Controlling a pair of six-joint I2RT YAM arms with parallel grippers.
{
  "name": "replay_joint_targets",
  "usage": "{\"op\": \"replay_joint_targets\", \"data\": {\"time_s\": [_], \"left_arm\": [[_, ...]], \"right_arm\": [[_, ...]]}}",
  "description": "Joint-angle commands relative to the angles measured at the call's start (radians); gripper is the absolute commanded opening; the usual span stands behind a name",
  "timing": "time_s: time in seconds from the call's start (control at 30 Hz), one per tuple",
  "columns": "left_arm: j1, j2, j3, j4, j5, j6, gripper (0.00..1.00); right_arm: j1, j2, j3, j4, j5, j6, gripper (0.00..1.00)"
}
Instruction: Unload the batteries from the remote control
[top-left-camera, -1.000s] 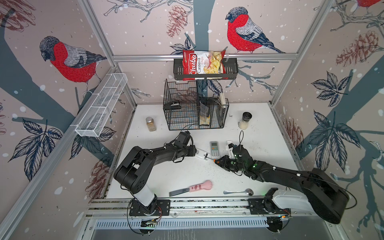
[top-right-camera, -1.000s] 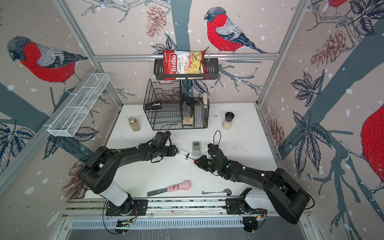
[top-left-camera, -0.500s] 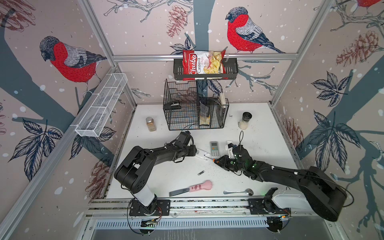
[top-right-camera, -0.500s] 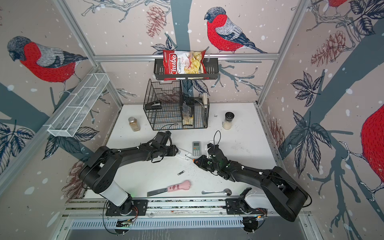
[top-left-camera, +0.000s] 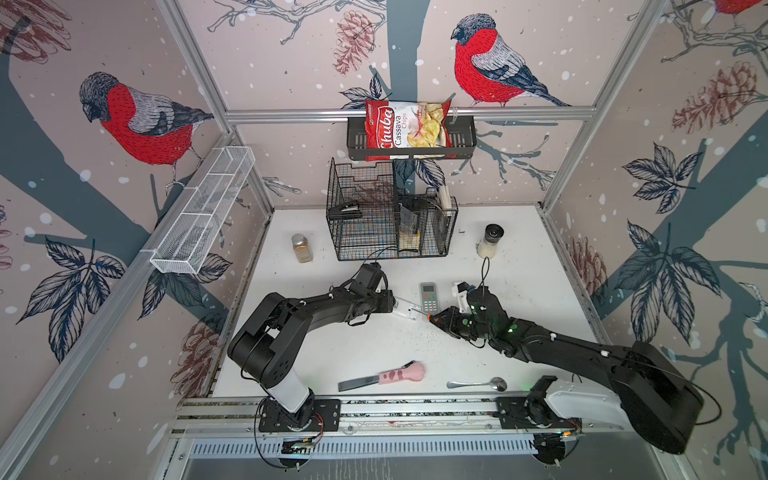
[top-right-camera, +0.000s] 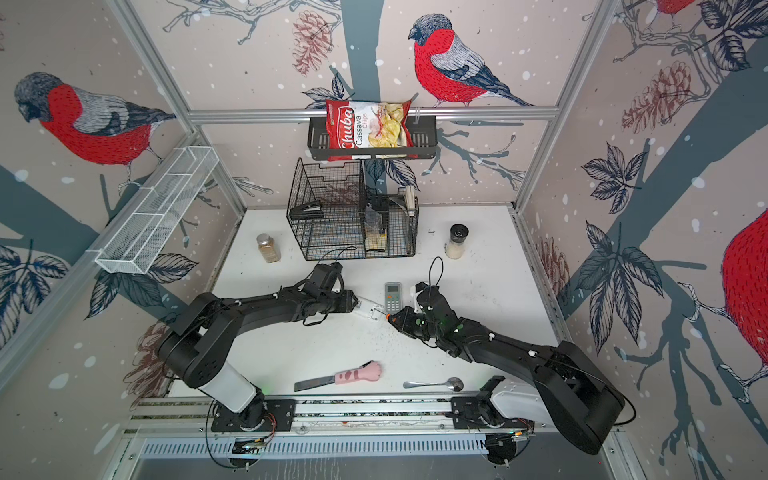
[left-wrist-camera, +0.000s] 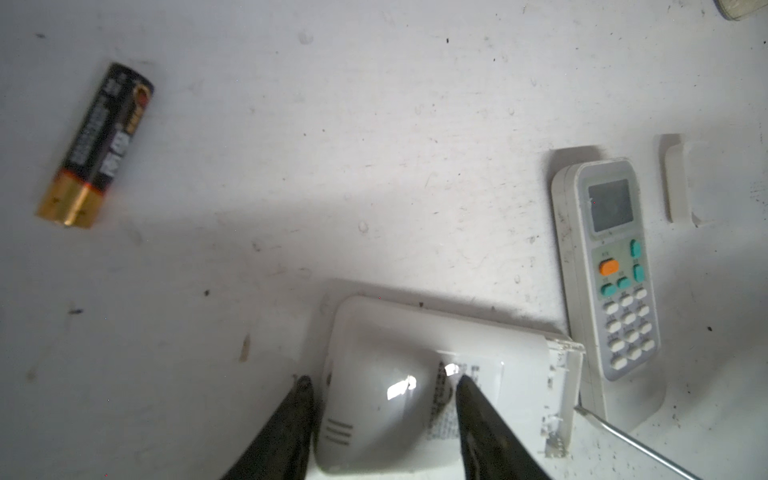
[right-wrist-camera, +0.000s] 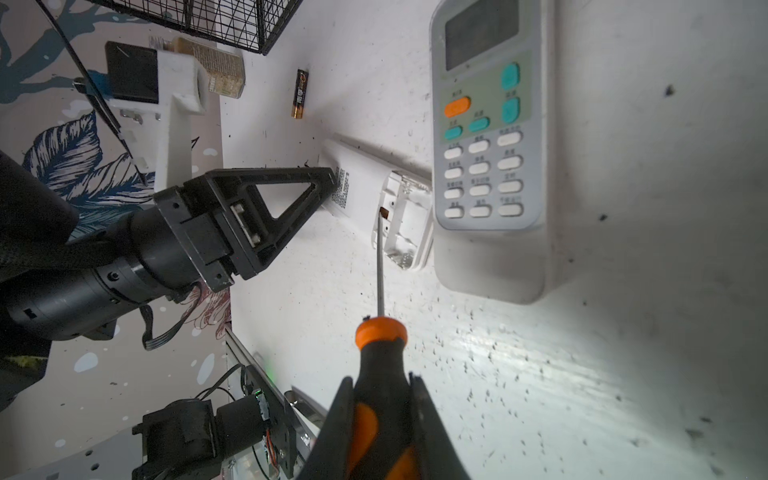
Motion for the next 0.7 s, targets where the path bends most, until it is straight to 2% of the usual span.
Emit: {"op": "replay_joint_targets", "data": {"time_s": [0.0,0.3,0.67], "left_arm": [[0.000,-0.007,0.006,-0.066,-0.020,-0.011,0.58],[0.011,-0.072,0.017,-0.100,-0.072,-0.021,0.68],[0.000,-0.262,-0.034,-0.149,-0.087,-0.089,0.68]], "right_arm": [[0.000,-0.013,0.019,-0.033,0.023,-0.029,0.01],[0.001,-0.049,0.071,-0.148,0.073,-0.073,0.01],[0.037,-0.113,0.121,-0.362,0.132,-0.104,0.01]]}}
